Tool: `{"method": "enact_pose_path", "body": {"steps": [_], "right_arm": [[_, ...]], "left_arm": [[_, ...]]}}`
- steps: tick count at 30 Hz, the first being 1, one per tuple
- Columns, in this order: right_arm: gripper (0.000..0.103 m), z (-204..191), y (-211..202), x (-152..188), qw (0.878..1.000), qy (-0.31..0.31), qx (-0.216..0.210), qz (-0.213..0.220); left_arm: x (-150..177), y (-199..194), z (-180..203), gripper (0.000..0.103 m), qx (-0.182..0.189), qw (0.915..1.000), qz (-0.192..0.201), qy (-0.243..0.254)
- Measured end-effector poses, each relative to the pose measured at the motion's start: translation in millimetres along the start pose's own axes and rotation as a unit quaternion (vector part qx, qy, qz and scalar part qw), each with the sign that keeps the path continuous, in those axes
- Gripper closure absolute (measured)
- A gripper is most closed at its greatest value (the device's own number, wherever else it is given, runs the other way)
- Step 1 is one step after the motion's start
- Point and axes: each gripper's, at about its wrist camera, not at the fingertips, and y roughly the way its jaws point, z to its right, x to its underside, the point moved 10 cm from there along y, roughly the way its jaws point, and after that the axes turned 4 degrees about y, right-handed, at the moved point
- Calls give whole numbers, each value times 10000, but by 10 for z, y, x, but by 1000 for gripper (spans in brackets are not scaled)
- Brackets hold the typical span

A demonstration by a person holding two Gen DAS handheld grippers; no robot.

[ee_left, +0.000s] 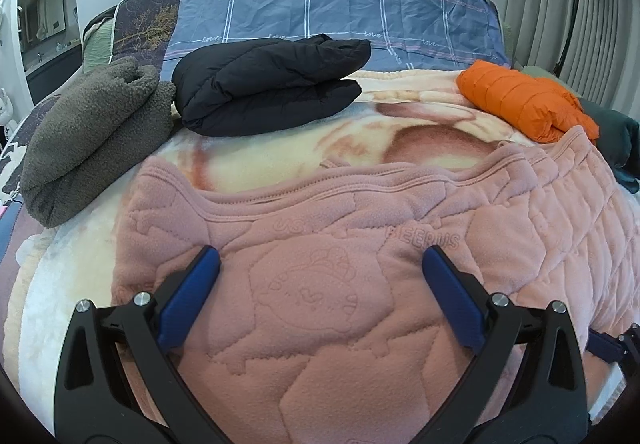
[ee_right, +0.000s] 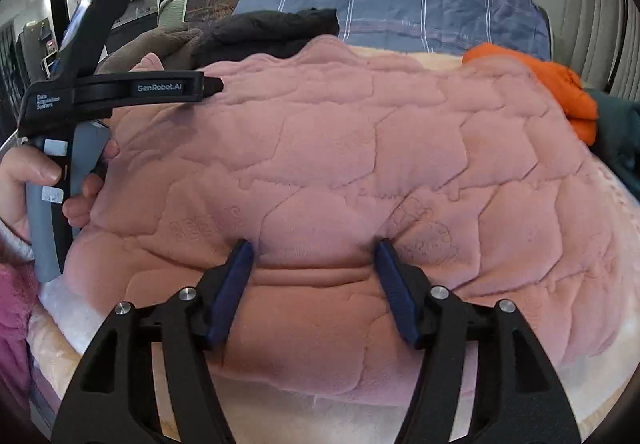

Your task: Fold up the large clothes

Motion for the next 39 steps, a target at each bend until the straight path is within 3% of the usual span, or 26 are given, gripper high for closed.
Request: {"method": "enact_pose_path", "body": {"steps": [4, 8, 11, 13, 14, 17, 19, 23, 24, 26, 30, 32, 33, 35, 36, 39], "right_arm": [[40, -1, -158, -124, 9997, 151, -124, -162], [42, -7, -252, -524, 9990, 352, -231, 141], [61, 57, -188, -886, 9985, 413, -151, 320], [74, 70, -11, -1144, 9963, 673, -438, 301], [75, 80, 67, -1215, 9951, 770, -548, 281], [76, 104, 408, -1332, 9939, 910, -617, 52], [78, 140, 817, -1172, 9928, 989, -408, -535], [78, 120, 872, -1153, 9938, 968, -363, -420], [77, 85, 846, -1145, 9956, 819, -266, -364], [76, 48, 839, -1133, 9975, 626, -117, -317], [76, 66, 821, -1162, 9978, 577, -47, -307], [73, 81, 740, -1215, 9984, 531, -2, -214], [69, 86, 666, -1234, 9987, 489, 85, -126], [50, 72, 474, -1247, 9989, 350, 295, 144], [44, -25, 284, -1227, 9985, 120, 338, 414], [43, -462, -57, -1048, 9939, -850, 100, 696]], "left_arm": [[-4, -3, -3, 2, 66, 10000, 12, -55], [-4, -22, 5, 2, 71, 9999, 50, -67], [-9, -79, -1, 2, 150, 9997, 115, -135], [-36, -185, -22, 2, 283, 9992, 186, -232], [-61, -289, -49, 3, 341, 9987, 265, -272], [-105, -578, -151, 4, 339, 9974, 602, -182], [-118, -765, -355, 4, 103, 9965, 832, -53], [-53, -743, -905, 4, -188, 9967, 730, -312], [-28, -682, -994, 4, -120, 9970, 633, -419], [12, -493, -1084, 4, 390, 9957, 399, -740], [85, -83, -961, 2, 1424, 9828, -217, -1153], [184, 143, -915, 2, 1665, 9771, -451, -1249], [215, 194, -911, 2, 1835, 9726, -457, -1353], [265, 235, -949, 2, 2237, 9595, -352, -1675], [266, 223, -959, 2, 2275, 9587, -322, -1675], [281, 211, -912, 2, 2167, 9634, -272, -1555]]}}
